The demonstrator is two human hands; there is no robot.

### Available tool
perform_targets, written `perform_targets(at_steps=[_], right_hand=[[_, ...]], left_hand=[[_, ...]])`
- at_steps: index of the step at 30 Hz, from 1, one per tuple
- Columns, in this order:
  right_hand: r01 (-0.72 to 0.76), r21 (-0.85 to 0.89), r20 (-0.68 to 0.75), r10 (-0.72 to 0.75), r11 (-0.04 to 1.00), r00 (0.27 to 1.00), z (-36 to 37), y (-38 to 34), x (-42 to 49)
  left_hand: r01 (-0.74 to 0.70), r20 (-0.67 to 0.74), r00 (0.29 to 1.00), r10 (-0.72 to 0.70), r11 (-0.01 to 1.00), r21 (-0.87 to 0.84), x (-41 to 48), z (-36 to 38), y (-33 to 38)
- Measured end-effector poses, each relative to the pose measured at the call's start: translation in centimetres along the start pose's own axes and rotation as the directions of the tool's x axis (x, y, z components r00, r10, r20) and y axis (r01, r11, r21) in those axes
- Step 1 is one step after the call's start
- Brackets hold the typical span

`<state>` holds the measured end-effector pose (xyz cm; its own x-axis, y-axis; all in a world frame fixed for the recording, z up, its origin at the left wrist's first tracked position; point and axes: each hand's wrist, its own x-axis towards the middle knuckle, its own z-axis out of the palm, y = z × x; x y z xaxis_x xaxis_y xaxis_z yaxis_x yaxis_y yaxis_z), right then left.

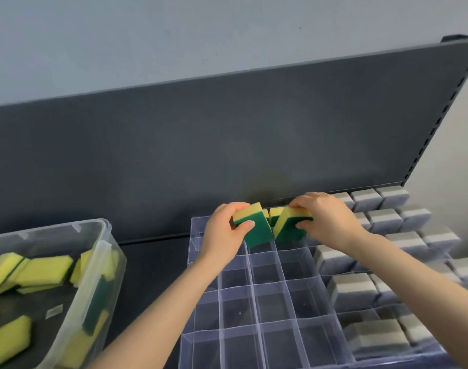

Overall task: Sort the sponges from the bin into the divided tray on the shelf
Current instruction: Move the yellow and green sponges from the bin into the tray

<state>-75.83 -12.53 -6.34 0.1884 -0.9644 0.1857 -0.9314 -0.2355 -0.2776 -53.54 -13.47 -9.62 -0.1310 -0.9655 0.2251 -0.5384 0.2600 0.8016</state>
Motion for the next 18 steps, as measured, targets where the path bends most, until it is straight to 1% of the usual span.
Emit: perform_targets(at_steps=[3, 7, 10, 13, 16, 18], right_hand=[[0.032, -0.048, 0.043, -0.030, 0.998, 0.999, 0.6, 0.4, 0.2], [0.059, -0.106, 0.112, -0.047, 0.993, 0.993, 1.1, 0.2, 0.8], [0.079, -0.128, 0.176, -0.056, 0.989, 0.983, 1.7, 0.0, 1.2], [0.065, -0.161, 0.235, -0.026, 0.985, 0.972, 2.4, 0.0, 1.3], [0.074, -0.195, 0.309, -0.010, 0.978, 0.951, 3.3, 0.1, 1.3], [0.072, -0.199, 0.323, -0.004, 0.977, 0.947, 3.8, 0.2, 1.2]], left_hand=[[-0.002, 0.027, 1.000, 0.001, 0.999, 0.053, 0.0, 0.8, -0.3], [-0.028, 0.106, 0.994, 0.007, 0.979, 0.200, 0.0, 1.6, -0.8], [-0.035, 0.136, 0.991, -0.003, 0.961, 0.274, 0.1, 2.0, -1.0], [-0.048, 0.163, 0.987, -0.010, 0.937, 0.347, 0.3, 2.4, -1.3], [-0.074, 0.237, 0.971, -0.028, 0.909, 0.411, 0.3, 3.0, -1.6], [-0.069, 0.241, 0.970, -0.040, 0.903, 0.425, 0.3, 3.3, -1.7]])
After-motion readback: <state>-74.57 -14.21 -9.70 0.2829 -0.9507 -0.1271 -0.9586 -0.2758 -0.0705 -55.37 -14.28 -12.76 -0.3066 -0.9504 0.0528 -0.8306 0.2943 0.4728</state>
